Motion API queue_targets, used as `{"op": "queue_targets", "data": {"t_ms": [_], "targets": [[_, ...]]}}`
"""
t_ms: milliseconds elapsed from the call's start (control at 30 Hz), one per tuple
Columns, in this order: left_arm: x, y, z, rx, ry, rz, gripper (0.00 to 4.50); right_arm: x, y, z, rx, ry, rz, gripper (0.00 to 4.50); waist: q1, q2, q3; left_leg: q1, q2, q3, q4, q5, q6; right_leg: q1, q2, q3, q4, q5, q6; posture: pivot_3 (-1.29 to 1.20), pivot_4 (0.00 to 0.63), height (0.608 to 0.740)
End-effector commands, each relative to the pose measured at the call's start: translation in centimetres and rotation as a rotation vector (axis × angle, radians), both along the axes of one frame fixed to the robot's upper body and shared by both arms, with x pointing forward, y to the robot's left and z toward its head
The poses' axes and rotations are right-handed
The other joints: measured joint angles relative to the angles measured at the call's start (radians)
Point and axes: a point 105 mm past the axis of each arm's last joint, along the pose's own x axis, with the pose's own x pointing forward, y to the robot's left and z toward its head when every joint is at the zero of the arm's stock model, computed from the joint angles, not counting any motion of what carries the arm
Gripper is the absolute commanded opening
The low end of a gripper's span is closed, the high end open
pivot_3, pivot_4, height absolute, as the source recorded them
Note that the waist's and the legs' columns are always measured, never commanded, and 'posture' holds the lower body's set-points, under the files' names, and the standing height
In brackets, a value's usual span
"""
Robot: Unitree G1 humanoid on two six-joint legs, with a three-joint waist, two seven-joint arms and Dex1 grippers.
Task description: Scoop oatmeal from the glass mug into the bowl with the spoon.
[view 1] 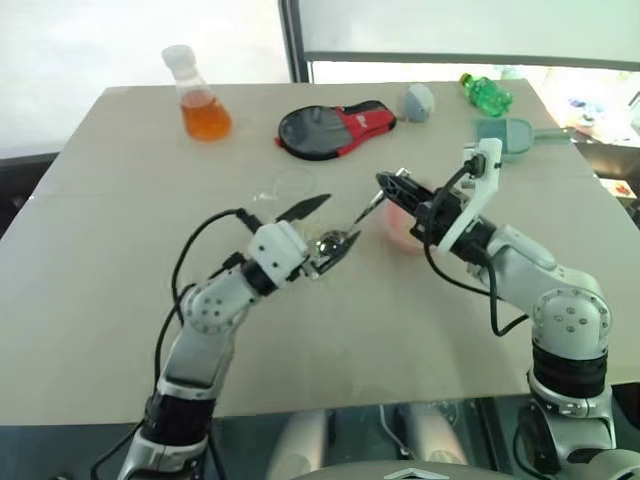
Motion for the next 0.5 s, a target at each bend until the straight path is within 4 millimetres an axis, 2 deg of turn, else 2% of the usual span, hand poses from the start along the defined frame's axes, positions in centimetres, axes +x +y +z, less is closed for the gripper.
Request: {"op": "queue_targets", "data": {"t_ms": [33,67,133,200,300,367,500], "targets": [[-1.2,1.9,1.7,-0.018,-0.137,0.128,3.29,-0.2,-2.0,1.3,0.025,-0.054,-0.050,0.00,0.003,0.000,0.000,0.000,0.000,0.000,0.000,0.000,0.000,0.000,0.000,0.000,0.000,0.000,0.000,0.00,0.150,0.740],[-1.3,2.9,1.7,-0.044,-0.146,0.193,3.29,-0.1,-2.3,1.4,0.022,-0.055,-0.062,0.00,0.005,0.000,0.000,0.000,0.000,0.000,0.000,0.000,0.000,0.000,0.000,0.000,0.000,0.000,0.000,0.00,0.150,0.740],[-0.7,6.5,1.4,-0.171,-0.093,0.398,3.29,0.1,-2.9,1.5,0.019,-0.059,-0.086,0.00,0.006,0.000,0.000,0.000,0.000,0.000,0.000,0.000,0.000,0.000,0.000,0.000,0.000,0.000,0.000,0.00,0.150,0.740],[0.1,9.0,0.0,-0.188,-0.020,0.529,3.29,0.3,-3.1,1.6,0.020,-0.063,-0.101,0.00,0.005,0.000,0.000,0.000,0.000,0.000,0.000,0.000,0.000,0.000,0.000,0.000,0.000,0.000,0.000,0.00,0.150,0.740],[1.3,9.5,-1.4,-0.177,0.055,0.549,3.29,0.6,-3.0,1.8,0.031,-0.066,-0.106,0.00,0.005,0.001,0.000,0.001,0.000,0.000,0.000,0.000,0.000,0.000,0.001,-0.001,0.001,0.000,0.000,0.00,0.150,0.740],[2.9,9.6,-2.7,-0.154,0.129,0.549,3.29,0.7,-2.8,1.9,0.036,-0.071,-0.101,0.00,0.008,0.001,0.000,0.001,-0.002,-0.001,0.000,0.000,0.000,0.001,0.001,-0.001,0.002,0.000,0.000,0.00,0.150,0.740],[5.1,10.1,-3.5,-0.144,0.208,0.526,3.29,0.9,-2.8,2.5,0.034,-0.091,-0.101,0.00,0.004,0.001,0.000,0.001,-0.004,-0.002,0.001,0.000,0.000,0.001,0.000,-0.002,0.002,0.000,0.000,0.00,0.150,0.740]]}}
